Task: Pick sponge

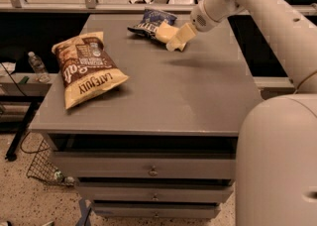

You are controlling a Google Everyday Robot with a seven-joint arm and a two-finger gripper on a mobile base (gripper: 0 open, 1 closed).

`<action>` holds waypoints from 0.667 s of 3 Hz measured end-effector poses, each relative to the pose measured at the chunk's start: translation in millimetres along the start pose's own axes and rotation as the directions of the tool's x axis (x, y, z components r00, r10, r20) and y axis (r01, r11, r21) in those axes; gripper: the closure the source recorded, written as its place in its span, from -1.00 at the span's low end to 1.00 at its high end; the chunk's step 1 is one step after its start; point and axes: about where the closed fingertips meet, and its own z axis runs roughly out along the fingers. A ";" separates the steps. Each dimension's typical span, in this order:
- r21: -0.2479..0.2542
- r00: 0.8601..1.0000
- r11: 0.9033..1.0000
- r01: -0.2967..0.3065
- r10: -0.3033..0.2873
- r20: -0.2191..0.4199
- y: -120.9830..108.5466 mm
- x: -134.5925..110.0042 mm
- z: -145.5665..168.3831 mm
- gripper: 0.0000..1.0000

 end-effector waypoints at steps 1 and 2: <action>-0.041 1.000 0.999 0.009 -0.010 -0.025 6.3 -4.0 21.3 -0.92; -0.085 0.998 0.996 0.032 -0.036 -0.046 15.7 -9.6 39.0 -0.54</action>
Offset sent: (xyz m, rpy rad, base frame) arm 0.0185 0.0464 -0.0249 -0.0364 0.0894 0.1179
